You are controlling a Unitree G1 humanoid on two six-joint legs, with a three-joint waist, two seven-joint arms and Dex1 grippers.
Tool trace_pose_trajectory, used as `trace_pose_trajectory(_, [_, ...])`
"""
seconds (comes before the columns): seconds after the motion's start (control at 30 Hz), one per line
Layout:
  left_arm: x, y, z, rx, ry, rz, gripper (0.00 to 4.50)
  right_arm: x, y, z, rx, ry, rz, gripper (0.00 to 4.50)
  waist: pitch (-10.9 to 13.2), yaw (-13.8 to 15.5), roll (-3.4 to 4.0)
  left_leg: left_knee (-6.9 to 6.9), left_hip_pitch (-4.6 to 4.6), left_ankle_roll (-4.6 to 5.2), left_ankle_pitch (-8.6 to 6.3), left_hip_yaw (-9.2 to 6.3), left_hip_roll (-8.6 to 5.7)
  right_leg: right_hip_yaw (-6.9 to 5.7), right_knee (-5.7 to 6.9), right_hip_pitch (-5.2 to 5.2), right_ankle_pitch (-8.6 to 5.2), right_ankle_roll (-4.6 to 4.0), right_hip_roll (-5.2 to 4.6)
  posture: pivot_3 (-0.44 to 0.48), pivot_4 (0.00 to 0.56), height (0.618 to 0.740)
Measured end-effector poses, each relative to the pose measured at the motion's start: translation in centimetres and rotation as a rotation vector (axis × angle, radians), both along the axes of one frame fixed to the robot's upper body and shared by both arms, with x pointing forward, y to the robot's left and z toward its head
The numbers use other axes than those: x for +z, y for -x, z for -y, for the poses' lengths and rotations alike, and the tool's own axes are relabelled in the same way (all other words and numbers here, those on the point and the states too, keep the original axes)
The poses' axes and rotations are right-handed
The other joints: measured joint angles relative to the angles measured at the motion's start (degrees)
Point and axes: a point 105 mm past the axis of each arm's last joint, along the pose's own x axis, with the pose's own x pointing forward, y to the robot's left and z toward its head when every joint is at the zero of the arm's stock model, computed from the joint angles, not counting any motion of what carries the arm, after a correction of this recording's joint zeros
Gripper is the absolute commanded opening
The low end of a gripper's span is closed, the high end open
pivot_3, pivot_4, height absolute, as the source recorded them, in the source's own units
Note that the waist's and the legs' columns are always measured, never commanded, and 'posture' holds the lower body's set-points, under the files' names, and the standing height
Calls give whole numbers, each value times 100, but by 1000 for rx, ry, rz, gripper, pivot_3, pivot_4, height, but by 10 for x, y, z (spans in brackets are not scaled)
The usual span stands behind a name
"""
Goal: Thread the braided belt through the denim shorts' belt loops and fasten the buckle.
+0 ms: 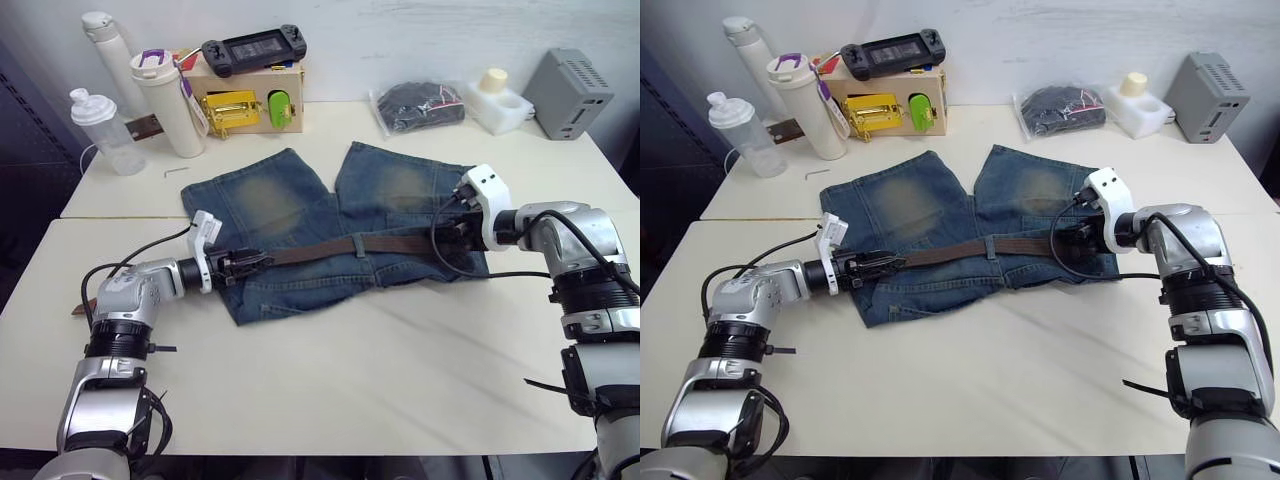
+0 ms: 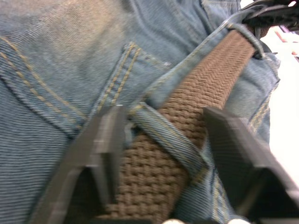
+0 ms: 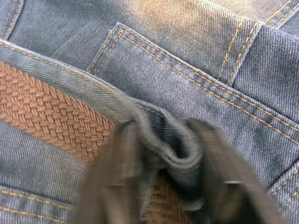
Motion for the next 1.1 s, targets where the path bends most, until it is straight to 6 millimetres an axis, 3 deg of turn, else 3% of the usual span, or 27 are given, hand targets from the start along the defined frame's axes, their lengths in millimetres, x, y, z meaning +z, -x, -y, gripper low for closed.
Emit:
trace_pose_trajectory(0.07, [-1,2,1,-11,0,-5,359,-3,2,0,4,3,-4,0,0,2,0,1,0,1,-1,0,-2,1,1,0,0,0,-1,0,150,733])
trace_pose_trajectory(0.63, [-1,6,7,-67,14,-1,174,-4,18,2,-3,-41,6,0,0,6,-1,3,-2,2,-2,0,-3,3,0,0,0,1,-1,0,150,733])
trace_pose_trajectory(0.83, [5,4,12,-78,20,55,174,8,22,-2,18,-96,57,0,2,7,-4,5,-10,2,-2,-1,-2,1,-5,-1,0,1,-1,0,150,733])
trace_pose_trajectory(0.97, [40,12,19,-129,1,269,174,25,46,-8,121,-181,118,0,8,5,-14,2,-16,3,-2,0,0,0,-17,-4,1,1,-1,0,150,733])
trace_pose_trajectory(1.1, [46,45,19,-201,-86,439,174,23,82,-2,216,-222,110,0,8,8,-13,-7,-14,8,-8,3,5,2,-30,-1,1,2,1,0,150,733])
